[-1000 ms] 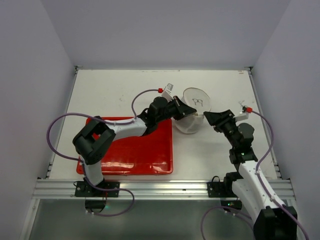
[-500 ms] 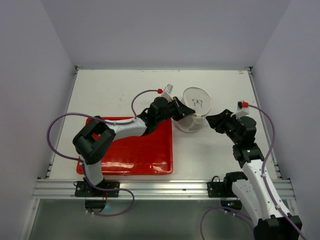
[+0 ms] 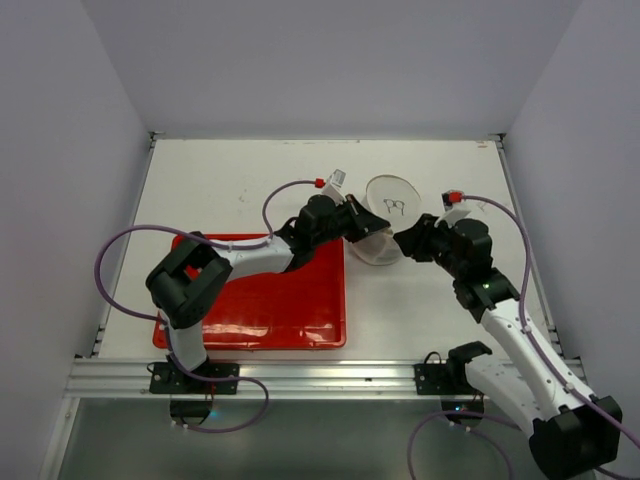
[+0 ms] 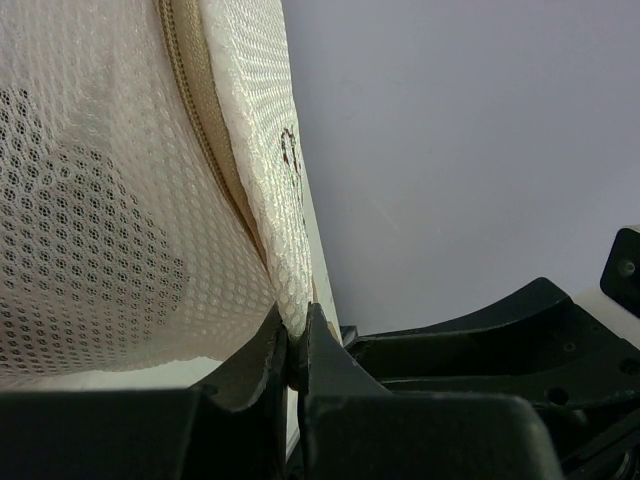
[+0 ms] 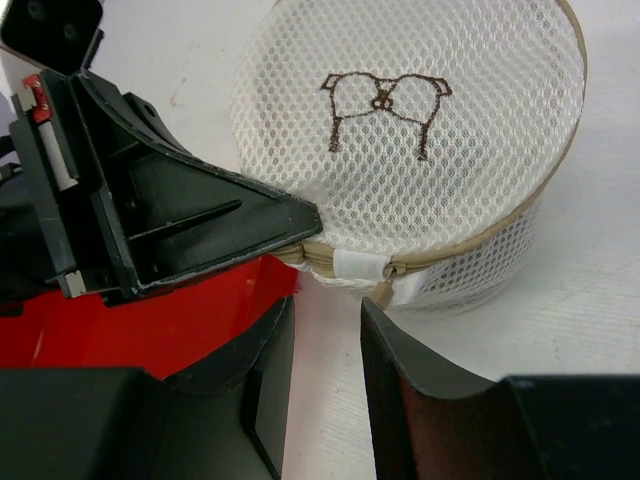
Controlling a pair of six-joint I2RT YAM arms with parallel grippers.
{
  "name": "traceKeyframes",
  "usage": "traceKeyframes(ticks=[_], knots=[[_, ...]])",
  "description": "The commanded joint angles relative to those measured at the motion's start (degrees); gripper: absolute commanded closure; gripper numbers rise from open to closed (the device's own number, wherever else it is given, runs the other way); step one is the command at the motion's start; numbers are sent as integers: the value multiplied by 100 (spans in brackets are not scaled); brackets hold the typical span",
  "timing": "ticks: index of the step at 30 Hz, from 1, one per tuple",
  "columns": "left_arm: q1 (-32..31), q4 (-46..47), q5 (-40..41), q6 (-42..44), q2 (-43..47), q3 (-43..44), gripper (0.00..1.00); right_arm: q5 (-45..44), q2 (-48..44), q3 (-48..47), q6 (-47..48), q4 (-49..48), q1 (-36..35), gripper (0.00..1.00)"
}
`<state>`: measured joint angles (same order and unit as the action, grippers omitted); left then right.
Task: Unzip the laundry bag and remove the bra
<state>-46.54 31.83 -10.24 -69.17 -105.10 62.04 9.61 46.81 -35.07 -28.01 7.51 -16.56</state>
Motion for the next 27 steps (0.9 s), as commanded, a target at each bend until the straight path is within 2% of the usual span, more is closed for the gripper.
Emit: traceKeyframes(ticks=[1, 21, 27], knots=[[40, 332, 31, 202, 24, -52, 100, -486, 153, -307, 296, 93, -181, 65], [102, 323, 5, 237, 104, -166, 100, -1698, 127, -351, 630, 357, -594, 68], [163, 403, -92, 202, 156, -307, 100, -1383, 232, -281, 577, 102, -586, 66]])
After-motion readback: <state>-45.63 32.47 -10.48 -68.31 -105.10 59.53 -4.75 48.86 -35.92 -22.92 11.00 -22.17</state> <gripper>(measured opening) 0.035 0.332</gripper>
